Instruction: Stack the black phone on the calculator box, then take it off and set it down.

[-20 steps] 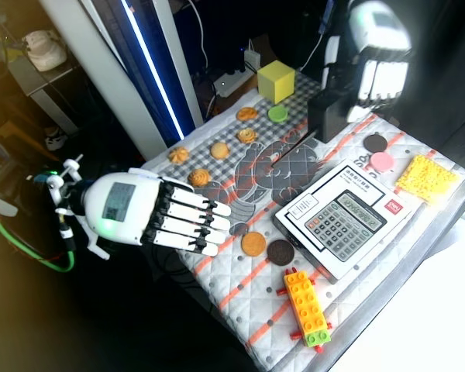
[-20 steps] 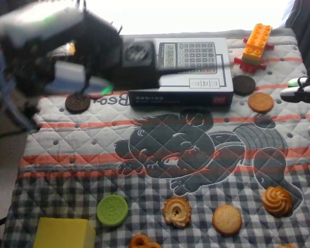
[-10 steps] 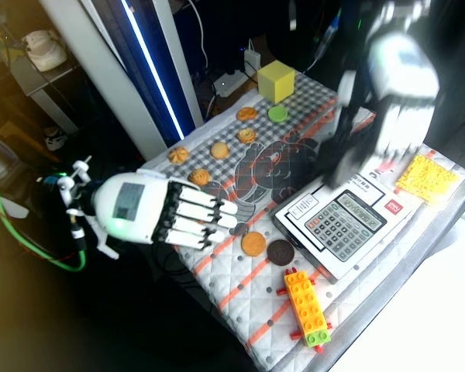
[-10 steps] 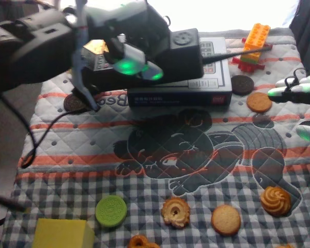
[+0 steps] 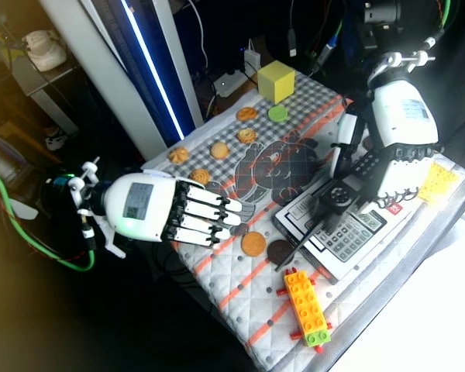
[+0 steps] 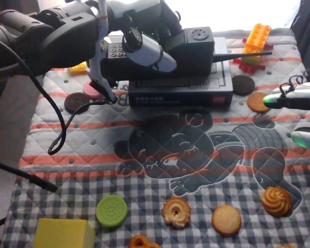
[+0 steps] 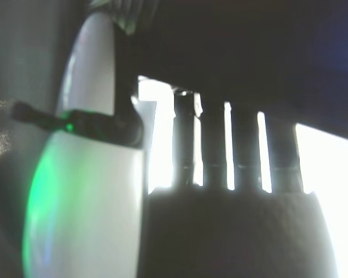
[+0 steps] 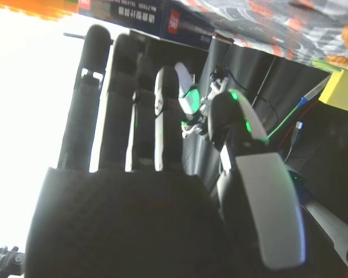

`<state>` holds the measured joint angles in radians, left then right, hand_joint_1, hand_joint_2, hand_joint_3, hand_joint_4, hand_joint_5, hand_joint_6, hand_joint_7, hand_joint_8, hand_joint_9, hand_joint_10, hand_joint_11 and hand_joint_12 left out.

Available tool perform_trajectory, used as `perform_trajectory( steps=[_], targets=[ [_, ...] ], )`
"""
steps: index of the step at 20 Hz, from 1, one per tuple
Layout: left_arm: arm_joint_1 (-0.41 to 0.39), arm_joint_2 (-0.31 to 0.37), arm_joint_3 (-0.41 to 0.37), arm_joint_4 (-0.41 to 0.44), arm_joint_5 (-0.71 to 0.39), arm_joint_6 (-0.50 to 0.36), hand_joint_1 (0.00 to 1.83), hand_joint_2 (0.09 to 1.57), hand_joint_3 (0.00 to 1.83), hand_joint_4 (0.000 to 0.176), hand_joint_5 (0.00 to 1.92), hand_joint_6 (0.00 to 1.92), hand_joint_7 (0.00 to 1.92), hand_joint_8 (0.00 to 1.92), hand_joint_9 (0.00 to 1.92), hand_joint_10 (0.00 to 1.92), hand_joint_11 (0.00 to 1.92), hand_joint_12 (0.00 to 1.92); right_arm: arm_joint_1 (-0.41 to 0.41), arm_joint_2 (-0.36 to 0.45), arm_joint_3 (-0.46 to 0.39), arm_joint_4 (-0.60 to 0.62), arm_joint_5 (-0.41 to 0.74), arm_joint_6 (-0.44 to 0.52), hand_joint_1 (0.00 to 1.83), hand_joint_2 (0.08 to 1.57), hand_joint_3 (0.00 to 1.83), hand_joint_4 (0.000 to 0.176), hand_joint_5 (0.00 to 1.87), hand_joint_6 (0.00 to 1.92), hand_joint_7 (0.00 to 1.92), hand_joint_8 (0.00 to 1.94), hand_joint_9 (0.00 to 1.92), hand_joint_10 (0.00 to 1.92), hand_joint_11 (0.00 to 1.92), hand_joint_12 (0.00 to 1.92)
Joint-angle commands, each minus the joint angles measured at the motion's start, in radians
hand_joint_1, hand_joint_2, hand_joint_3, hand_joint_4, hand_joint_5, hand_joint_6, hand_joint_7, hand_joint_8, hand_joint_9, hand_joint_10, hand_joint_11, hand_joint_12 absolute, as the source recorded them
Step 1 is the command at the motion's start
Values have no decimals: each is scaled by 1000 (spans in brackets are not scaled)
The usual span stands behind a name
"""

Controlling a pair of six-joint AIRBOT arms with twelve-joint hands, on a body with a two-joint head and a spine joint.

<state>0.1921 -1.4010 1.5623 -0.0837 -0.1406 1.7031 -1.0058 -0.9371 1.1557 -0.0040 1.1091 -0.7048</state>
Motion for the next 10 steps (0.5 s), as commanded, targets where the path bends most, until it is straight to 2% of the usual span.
perform_trajectory(
  steps=[1, 2, 3, 4, 5, 6, 7, 8, 9, 10],
  targets=[
    [-8, 0, 5, -10, -75, -10, 1171, 1031, 0, 0, 743, 381, 781, 680, 766, 777, 554, 1373, 11, 3, 4, 20, 120, 3, 433, 1361, 0, 20, 517, 0, 508, 0, 533, 0, 399, 540],
    [-8, -1, 4, -10, -74, -10, 1171, 1031, 0, 0, 743, 381, 781, 680, 766, 777, 554, 1373, 11, 3, 4, 20, 120, 3, 433, 1361, 0, 20, 517, 0, 508, 0, 533, 0, 399, 540],
    [-8, -1, 2, -10, -74, -10, 1011, 933, 1, 50, 589, 25, 722, 168, 668, 613, 459, 1353, 11, 3, 5, 20, 120, 3, 468, 1361, 0, 10, 519, 1, 512, 2, 585, 22, 470, 454],
    [-8, 0, -4, -9, -74, -10, 930, 925, 1, 69, 510, 4, 691, 80, 610, 553, 336, 1364, 11, 3, 5, 20, 120, 3, 472, 1360, 0, 8, 524, 3, 512, 2, 601, 25, 479, 454],
    [-7, 5, -12, -7, -80, -10, 930, 925, 1, 69, 510, 4, 691, 80, 610, 553, 336, 1364, 11, 3, 5, 20, 120, 3, 472, 1360, 0, 8, 524, 3, 512, 2, 601, 25, 479, 454],
    [-7, 12, -27, 1, -91, -10, 827, 886, 0, 97, 398, 0, 619, 7, 577, 288, 223, 1114, 11, 3, 5, 20, 120, 3, 493, 1361, 0, 7, 524, 2, 518, 1, 634, 1, 476, 654],
    [-7, 22, -47, 10, -108, -10, 794, 868, 0, 107, 360, 3, 584, 2, 610, 148, 220, 1015, 11, 3, 5, 21, 120, 3, 519, 1362, 0, 2, 529, 3, 527, 3, 627, 0, 461, 665],
    [-8, 33, -67, 15, -125, -10, 747, 840, 0, 123, 320, 0, 536, 0, 607, 87, 197, 1055, 11, 3, 4, 21, 120, 3, 537, 1357, 0, 0, 529, 1, 535, 0, 591, 0, 431, 580],
    [-9, 45, -86, 20, -142, -10, 681, 841, 2, 119, 256, 0, 412, 0, 491, 24, 70, 1022, 11, 3, 4, 21, 120, 4, 525, 1359, 0, 7, 523, 1, 532, 2, 570, 0, 438, 477],
    [-10, 56, -103, 22, -160, -10, 631, 839, 1, 150, 205, 2, 312, 0, 371, 4, 13, 893, 11, 3, 4, 21, 120, 4, 516, 1363, 0, 12, 519, 1, 519, 2, 544, 0, 459, 373]
  ],
)
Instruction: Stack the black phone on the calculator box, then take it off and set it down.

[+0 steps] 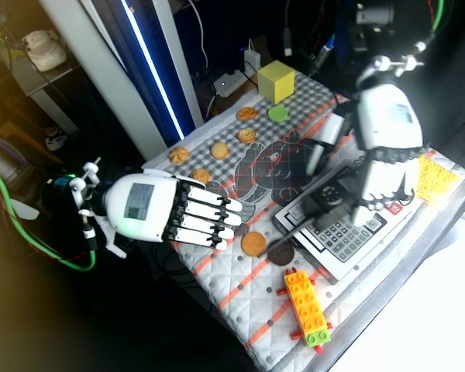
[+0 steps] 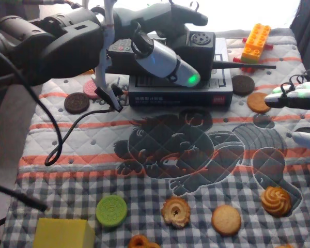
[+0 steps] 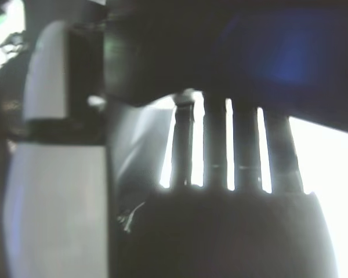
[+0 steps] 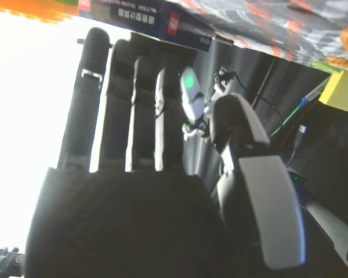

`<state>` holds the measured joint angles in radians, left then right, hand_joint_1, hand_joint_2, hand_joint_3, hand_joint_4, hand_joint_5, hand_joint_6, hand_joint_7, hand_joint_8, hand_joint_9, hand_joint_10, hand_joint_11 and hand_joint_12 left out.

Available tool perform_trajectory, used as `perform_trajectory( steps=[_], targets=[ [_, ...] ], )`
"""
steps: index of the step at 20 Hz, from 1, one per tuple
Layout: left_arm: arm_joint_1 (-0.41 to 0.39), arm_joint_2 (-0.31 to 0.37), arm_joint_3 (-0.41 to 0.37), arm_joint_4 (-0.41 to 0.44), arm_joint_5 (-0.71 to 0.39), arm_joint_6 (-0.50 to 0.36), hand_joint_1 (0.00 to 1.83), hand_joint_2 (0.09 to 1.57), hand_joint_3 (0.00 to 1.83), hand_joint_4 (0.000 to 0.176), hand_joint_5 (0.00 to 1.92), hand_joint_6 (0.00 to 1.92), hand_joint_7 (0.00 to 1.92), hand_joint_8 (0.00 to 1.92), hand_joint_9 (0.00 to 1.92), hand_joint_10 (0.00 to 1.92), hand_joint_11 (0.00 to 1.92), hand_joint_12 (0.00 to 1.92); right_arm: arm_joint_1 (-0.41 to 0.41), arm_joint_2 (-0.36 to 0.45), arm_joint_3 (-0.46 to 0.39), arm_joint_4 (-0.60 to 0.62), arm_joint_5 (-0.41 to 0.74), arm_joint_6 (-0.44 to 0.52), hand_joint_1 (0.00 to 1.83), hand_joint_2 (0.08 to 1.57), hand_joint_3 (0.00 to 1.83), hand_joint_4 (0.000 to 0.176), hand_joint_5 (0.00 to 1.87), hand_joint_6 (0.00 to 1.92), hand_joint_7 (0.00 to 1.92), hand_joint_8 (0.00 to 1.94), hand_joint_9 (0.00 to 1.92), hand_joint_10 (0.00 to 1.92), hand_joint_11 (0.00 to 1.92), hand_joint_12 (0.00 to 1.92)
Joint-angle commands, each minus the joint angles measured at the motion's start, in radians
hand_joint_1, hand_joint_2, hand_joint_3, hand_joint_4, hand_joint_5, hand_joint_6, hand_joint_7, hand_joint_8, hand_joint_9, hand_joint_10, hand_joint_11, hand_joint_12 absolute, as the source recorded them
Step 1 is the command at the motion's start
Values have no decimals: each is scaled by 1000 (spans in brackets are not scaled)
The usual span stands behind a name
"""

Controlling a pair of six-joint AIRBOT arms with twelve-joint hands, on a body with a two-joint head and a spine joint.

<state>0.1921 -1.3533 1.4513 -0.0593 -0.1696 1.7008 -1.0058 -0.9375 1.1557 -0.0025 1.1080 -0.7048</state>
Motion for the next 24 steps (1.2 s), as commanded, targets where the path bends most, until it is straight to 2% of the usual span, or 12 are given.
perform_trajectory(
  steps=[1, 3, 6, 11, 12, 14, 16, 17, 18, 19, 20, 24],
  targets=[
    [-11, 19, -7, -3, -150, -7, 605, 842, 2, 154, 173, 4, 251, 0, 290, 0, 2, 785, 11, 3, 4, 19, 121, 4, 538, 1368, 0, 0, 523, 0, 520, 0, 531, 0, 475, 294],
    [-15, 51, -42, -2, -192, -7, 616, 862, 3, 175, 114, 2, 207, 0, 282, 2, 0, 883, 11, 3, 3, 20, 121, 5, 561, 1379, 1, 0, 526, 0, 530, 0, 648, 4, 564, 372],
    [-24, 114, -95, -2, -249, -7, 657, 874, 0, 176, 95, 2, 193, 1, 293, 1, 0, 934, 11, 3, 0, 24, 121, 7, 585, 1379, 0, 0, 536, 3, 532, 0, 576, 0, 481, 345],
    [59, 318, -262, -24, -420, -7, 731, 871, 0, 176, 88, 3, 92, 1, 96, 0, 0, 420, 11, 17, -10, 35, 122, 7, 663, 1345, 0, 0, 528, 0, 508, 1, 560, 1, 478, 368],
    [82, 343, -288, -35, -453, -7, 686, 868, 0, 176, 83, 1, 98, 3, 107, 5, 0, 484, 15, 17, -9, 36, 123, 7, 678, 1326, 0, 0, 526, 0, 504, 0, 570, 4, 486, 379],
    [221, 449, -399, -88, -612, -7, 715, 862, 0, 176, 109, 3, 124, 3, 101, 0, 0, 393, 23, 15, -8, 42, 140, 7, 644, 1319, 0, 0, 526, 0, 505, 3, 568, 1, 475, 384],
    [350, 511, -472, -142, -749, -7, 774, 852, 0, 174, 77, 6, 76, 9, 13, 0, 0, 48, 44, 2, -1, 44, 152, 7, 731, 1291, 1, 1, 547, 0, 555, 0, 631, 0, 476, 453],
    [416, 538, -504, -170, -815, -7, 858, 856, 0, 163, 40, 1, 41, 1, 2, 0, 0, 9, 64, -8, 5, 43, 152, 7, 750, 1289, 0, 17, 539, 2, 546, 2, 583, 0, 450, 358],
    [489, 560, -527, -191, -869, -7, 854, 862, 2, 112, 34, 1, 13, 0, 0, 0, 0, 1, 84, -17, 12, 41, 152, 7, 740, 1278, 0, 42, 529, 2, 533, 2, 526, 0, 426, 225],
    [536, 572, -539, -204, -909, -7, 779, 867, 4, 102, 27, 0, 2, 0, 0, 0, 0, 0, 98, -23, 16, 41, 152, 7, 709, 1278, 0, 45, 524, 1, 524, 1, 476, 0, 406, 130],
    [606, 583, -550, -219, -968, -7, 773, 877, 8, 120, 56, 12, 5, 2, 0, 0, 0, 0, 127, -33, 23, 35, 152, 7, 745, 1270, 0, 27, 546, 7, 545, 7, 462, 0, 386, 99],
    [767, 587, -581, -266, -1094, -7, 745, 902, 13, 143, 11, 0, 12, 2, 0, 0, 6, 3, 254, -93, 76, 8, 112, 6, 647, 1233, 0, 54, 544, 2, 504, 0, 440, 7, 376, 87]
  ],
)
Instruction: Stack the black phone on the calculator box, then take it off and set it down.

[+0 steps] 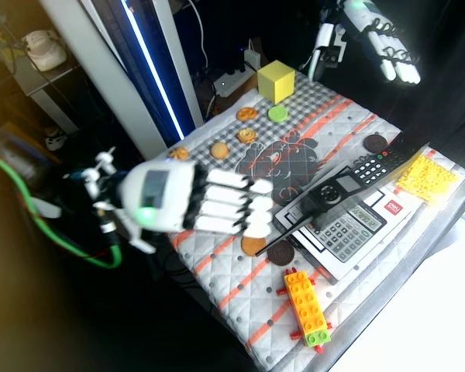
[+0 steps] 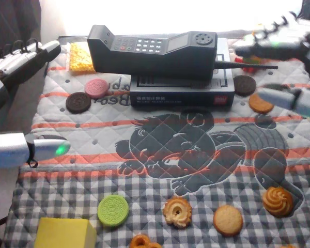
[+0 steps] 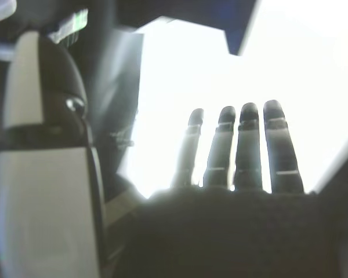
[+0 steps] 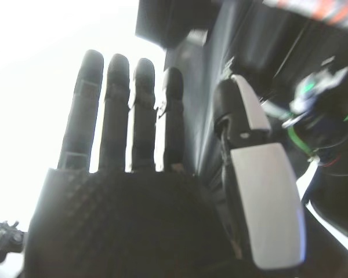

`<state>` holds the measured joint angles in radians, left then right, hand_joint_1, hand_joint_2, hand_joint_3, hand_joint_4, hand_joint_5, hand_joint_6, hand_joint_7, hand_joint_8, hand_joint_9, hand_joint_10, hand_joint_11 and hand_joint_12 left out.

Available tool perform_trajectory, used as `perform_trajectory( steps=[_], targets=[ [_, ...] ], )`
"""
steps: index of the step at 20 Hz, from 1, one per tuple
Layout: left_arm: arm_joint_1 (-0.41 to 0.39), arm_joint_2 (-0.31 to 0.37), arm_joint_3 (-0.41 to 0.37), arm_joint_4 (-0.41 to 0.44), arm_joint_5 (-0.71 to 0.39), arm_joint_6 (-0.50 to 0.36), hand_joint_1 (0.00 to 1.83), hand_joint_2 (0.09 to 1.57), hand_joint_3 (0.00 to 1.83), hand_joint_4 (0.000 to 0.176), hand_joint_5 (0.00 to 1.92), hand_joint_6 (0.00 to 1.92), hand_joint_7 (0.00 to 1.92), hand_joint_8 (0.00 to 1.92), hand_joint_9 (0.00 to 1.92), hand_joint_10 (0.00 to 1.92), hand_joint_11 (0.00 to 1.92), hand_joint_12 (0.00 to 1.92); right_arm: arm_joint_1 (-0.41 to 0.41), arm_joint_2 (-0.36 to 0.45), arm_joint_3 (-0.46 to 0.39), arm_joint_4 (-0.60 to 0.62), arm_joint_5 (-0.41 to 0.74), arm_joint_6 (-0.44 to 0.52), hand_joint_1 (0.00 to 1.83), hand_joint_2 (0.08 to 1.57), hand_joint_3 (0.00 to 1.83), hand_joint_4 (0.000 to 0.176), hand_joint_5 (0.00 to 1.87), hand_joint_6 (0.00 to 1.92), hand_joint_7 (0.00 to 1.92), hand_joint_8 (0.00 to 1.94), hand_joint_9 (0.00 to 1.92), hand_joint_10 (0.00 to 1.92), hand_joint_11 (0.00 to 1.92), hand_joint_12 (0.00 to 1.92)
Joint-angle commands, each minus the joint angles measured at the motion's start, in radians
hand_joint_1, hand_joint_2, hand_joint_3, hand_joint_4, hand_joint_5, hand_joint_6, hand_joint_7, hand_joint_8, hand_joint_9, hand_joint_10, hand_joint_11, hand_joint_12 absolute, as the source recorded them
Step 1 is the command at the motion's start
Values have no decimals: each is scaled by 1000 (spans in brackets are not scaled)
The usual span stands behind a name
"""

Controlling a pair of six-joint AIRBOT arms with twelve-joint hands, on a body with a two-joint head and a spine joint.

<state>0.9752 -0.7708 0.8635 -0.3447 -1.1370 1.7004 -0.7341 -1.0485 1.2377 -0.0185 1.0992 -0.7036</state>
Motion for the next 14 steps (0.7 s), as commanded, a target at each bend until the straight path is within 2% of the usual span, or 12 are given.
perform_trajectory(
  steps=[1, 2, 3, 4, 6, 7, 8, 9, 10, 11, 13, 14],
  targets=[
    [-2, 8, -2, 18, -179, -7, 741, 904, 12, 149, 1, 0, 9, 0, 0, 0, 0, 0, 20, 2, 10, 13, 94, 3, 642, 1223, 0, 66, 531, 0, 473, 0, 420, 1, 370, 83],
    [5, 10, -6, 17, -186, -7, 726, 905, 11, 153, 7, 2, 1, 0, 0, 0, 0, 0, 51, -13, 25, 5, 69, 3, 638, 1203, 0, 94, 510, 0, 437, 0, 415, 0, 410, 101],
    [11, 11, -7, 16, -187, -7, 721, 901, 7, 143, 16, 6, 2, 0, 0, 0, 0, 0, 88, -35, 45, 0, 38, 3, 665, 1163, 0, 98, 477, 0, 412, 0, 391, 0, 407, 115],
    [13, 11, -6, 14, -185, -7, 726, 904, 8, 143, 18, 6, 10, 4, 0, 0, 0, 0, 111, -50, 60, -5, 15, 3, 676, 1138, 0, 98, 455, 0, 394, 0, 377, 0, 391, 113],
    [22, 3, -1, 12, -183, -7, 725, 914, 10, 149, 24, 7, 11, 4, 0, 0, 0, 0, 181, -109, 115, -31, -79, 2, 645, 1078, 11, 132, 417, 0, 391, 0, 371, 0, 326, 251],
    [31, -1, 0, 12, -189, -7, 726, 909, 6, 149, 25, 6, 4, 0, 0, 0, 0, 0, 221, -147, 149, -41, -129, 2, 662, 1027, 5, 145, 411, 0, 409, 4, 346, 2, 37, 753],
    [33, -2, 0, 12, -190, -7, 726, 909, 6, 149, 25, 6, 4, 0, 0, 0, 0, 0, 236, -164, 165, -44, -149, 2, 662, 1027, 5, 145, 411, 0, 409, 4, 346, 2, 37, 753],
    [34, -6, 5, 12, -184, -7, 720, 902, 2, 137, 16, 1, 0, 0, 0, 0, 0, 0, 260, -185, 186, -48, -182, 2, 675, 1014, 2, 148, 412, 1, 423, 5, 370, 9, 7, 954],
    [33, -11, 14, 13, -177, -7, 726, 910, 5, 149, 3, 0, 0, 0, 0, 0, 0, 0, 276, -202, 205, -50, -207, 2, 698, 1004, 0, 165, 401, 0, 426, 2, 452, 25, 56, 1227],
    [33, -21, 28, 19, -172, -7, 689, 911, 5, 171, 0, 0, 0, 0, 0, 0, 0, 0, 288, -216, 221, -50, -229, 2, 736, 990, 0, 171, 403, 0, 411, 0, 521, 33, 140, 1279],
    [29, -36, 48, 27, -163, -7, 702, 913, 5, 176, 0, 0, 0, 0, 0, 0, 0, 0, 305, -237, 248, -52, -269, 2, 776, 970, 0, 175, 398, 0, 400, 0, 527, 15, 148, 1233],
    [28, -38, 50, 27, -158, -7, 691, 915, 5, 176, 0, 0, 0, 0, 0, 0, 0, 0, 312, -246, 258, -59, -289, 2, 783, 975, 0, 176, 385, 0, 401, 0, 492, 3, 72, 1269]
  ],
)
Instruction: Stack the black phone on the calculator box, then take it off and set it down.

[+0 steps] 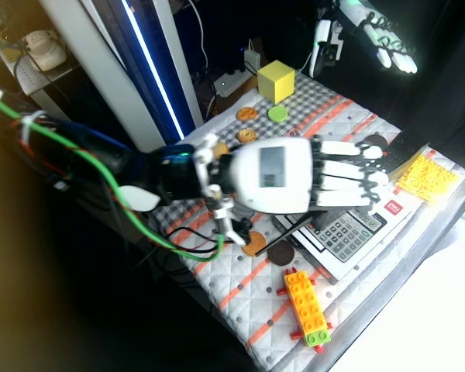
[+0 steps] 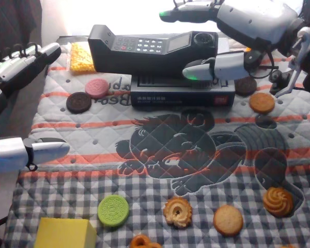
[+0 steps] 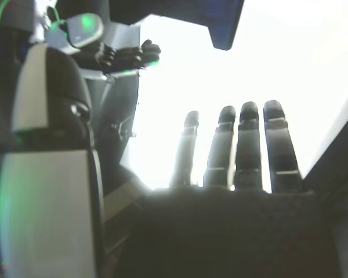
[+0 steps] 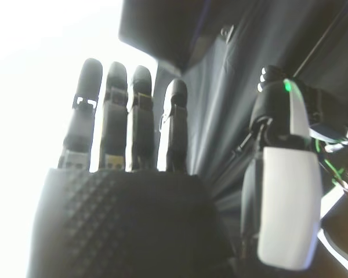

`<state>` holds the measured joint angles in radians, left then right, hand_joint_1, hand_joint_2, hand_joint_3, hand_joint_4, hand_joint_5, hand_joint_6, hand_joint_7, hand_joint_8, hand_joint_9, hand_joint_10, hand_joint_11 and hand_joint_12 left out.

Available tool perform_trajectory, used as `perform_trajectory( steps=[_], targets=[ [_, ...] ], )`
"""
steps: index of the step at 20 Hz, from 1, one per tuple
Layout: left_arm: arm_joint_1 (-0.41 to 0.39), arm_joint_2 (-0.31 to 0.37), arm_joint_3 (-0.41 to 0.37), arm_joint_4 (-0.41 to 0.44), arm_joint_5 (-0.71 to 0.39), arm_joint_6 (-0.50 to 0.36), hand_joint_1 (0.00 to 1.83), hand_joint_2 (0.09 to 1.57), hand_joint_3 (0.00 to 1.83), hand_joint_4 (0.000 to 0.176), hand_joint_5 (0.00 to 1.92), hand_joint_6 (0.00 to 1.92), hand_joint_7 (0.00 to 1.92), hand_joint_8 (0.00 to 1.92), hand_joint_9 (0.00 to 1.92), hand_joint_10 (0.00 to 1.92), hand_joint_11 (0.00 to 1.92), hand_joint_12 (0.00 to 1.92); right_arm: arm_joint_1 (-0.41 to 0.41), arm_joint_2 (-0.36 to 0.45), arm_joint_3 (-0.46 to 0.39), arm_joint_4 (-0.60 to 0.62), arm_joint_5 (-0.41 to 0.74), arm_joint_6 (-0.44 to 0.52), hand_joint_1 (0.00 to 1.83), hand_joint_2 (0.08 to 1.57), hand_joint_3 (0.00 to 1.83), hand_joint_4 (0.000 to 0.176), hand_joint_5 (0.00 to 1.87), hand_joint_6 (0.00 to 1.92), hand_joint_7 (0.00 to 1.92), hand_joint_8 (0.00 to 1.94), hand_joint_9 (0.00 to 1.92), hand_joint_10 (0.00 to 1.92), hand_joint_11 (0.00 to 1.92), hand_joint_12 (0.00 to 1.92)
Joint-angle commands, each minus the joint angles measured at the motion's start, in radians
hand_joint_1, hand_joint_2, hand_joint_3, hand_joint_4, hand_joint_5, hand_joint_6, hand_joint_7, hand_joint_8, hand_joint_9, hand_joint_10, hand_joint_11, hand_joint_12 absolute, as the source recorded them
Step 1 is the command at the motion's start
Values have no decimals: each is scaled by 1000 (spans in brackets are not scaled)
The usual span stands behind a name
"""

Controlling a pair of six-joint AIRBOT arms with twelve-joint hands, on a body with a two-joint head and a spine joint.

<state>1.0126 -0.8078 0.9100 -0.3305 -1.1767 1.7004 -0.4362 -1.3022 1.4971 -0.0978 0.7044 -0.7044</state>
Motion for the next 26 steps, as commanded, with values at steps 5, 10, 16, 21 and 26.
perform_trajectory(
  steps=[5, 10, 16, 21, 26],
  targets=[
    [-12, -1, 3, 21, -126, -7, 724, 921, 4, 164, 0, 0, 0, 0, 0, 0, 0, 0, 33, -28, 31, -6, 43, 3, 1096, 1002, 3, 8, 672, 24, 889, 65, 1008, 167, 735, 1300],
    [-13, -8, 7, 19, -114, -7, 709, 911, 0, 151, 0, 0, 0, 0, 0, 0, 0, 0, 36, -38, 34, -9, 41, 3, 1391, 1060, 3, 0, 987, 857, 1092, 691, 1123, 950, 1015, 916],
    [-11, -8, 6, 18, -110, -7, 694, 912, 0, 158, 0, 0, 11, 4, 0, 0, 0, 0, 37, -13, -23, -9, 114, 3, 1371, 1069, 0, 0, 1017, 854, 1144, 572, 1041, 1110, 810, 1209],
    [6, 10, 3, 11, -121, -7, 680, 909, 0, 148, 1, 0, 20, 6, 0, 0, 0, 0, -29, 150, -168, 1, 327, 3, 1284, 1058, 0, 0, 1088, 607, 1175, 861, 1197, 745, 1021, 1225],
    [49, 39, -19, -10, -160, -7, 698, 919, 4, 159, 15, 5, 28, 6, 0, 0, 0, 0, -220, 294, -308, 43, 547, 3, 1372, 1065, 7, 0, 959, 787, 1157, 701, 1114, 991, 960, 1046]
  ],
)
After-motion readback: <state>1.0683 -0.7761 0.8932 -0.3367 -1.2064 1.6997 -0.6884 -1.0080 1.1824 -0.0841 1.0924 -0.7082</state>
